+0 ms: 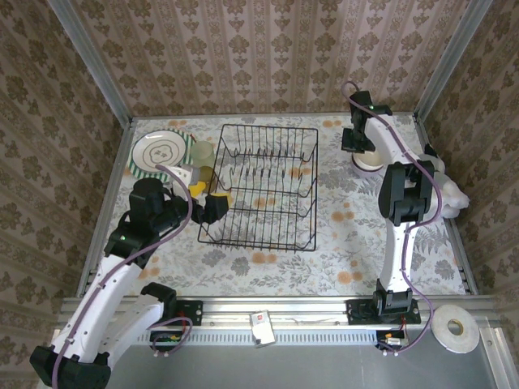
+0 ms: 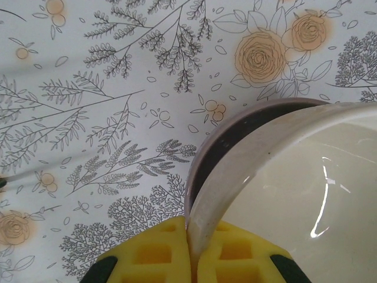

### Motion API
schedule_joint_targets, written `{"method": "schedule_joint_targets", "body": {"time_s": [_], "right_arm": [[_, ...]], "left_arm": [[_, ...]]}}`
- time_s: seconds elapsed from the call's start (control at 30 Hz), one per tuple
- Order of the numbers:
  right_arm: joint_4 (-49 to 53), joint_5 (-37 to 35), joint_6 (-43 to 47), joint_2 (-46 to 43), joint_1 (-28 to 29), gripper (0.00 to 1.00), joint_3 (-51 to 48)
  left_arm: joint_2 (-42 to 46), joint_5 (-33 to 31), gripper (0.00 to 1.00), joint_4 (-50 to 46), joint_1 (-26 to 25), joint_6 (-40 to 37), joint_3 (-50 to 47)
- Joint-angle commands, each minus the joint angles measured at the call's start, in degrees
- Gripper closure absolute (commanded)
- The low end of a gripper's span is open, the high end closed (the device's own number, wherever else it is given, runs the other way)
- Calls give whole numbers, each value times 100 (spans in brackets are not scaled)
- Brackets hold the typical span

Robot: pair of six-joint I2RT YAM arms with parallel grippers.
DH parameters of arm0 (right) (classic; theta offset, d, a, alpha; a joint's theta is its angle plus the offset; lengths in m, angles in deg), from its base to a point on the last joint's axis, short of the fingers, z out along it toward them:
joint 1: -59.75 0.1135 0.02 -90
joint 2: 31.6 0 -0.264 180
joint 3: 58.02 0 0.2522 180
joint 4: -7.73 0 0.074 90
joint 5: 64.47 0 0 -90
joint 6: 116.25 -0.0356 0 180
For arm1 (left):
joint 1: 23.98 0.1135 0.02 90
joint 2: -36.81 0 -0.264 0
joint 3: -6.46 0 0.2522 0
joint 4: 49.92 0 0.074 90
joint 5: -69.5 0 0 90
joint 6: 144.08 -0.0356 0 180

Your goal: Unload the mixed dishes from the dish rack

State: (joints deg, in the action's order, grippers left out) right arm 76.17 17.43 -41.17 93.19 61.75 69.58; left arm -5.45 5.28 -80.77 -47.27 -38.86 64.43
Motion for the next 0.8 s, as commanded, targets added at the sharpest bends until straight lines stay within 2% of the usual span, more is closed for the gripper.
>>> {"method": "schedule_joint_targets", "body": {"time_s": [0.0,0.53,0.77], "right_arm": [[78,24,86,68,-51,100,242],[83,78,60,282,-59,100,300],[51,157,61,292,-59,93,243]], "left_arm": [[53,59,0,179,-44,33,-86],[25,-21,0,214,-35,23,-71],[42,-73,0,168,-35,25,-40]]}}
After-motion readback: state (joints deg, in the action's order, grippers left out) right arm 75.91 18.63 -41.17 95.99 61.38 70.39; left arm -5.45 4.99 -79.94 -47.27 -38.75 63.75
